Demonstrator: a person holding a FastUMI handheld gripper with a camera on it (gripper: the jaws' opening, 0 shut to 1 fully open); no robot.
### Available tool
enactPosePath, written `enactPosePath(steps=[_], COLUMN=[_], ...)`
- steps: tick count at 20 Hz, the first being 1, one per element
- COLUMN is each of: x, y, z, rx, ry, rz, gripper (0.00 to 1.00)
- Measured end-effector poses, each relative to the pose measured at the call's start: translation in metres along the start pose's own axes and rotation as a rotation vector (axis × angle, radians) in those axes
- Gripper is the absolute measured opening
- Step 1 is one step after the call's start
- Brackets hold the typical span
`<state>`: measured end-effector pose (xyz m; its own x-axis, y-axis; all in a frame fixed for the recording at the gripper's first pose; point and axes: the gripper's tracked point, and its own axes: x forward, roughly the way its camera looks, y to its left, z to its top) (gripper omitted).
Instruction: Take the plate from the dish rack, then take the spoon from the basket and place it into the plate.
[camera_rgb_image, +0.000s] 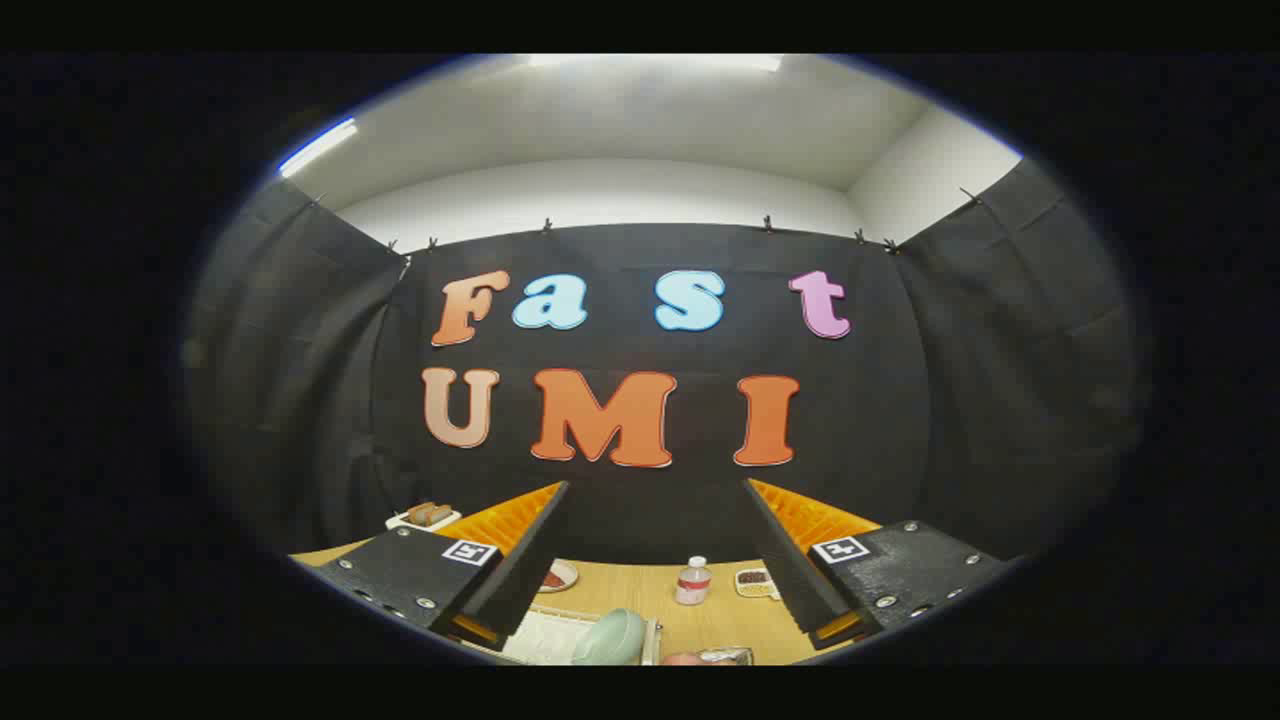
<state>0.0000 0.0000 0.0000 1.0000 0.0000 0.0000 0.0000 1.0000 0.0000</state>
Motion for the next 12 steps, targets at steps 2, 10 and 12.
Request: enactPosePath(steps=[2,10,12], x=[0.0022,0.0032,0.0052], y=[0.0021,0.0035,0.0], z=[0.0007,0.0034,0.0016], rx=[-0.009,-0.005,-0.009], ry=[0.003,0.009,0.014], rz=[0.003,0.012,0.007], gripper=[0.99,0.99,0.99])
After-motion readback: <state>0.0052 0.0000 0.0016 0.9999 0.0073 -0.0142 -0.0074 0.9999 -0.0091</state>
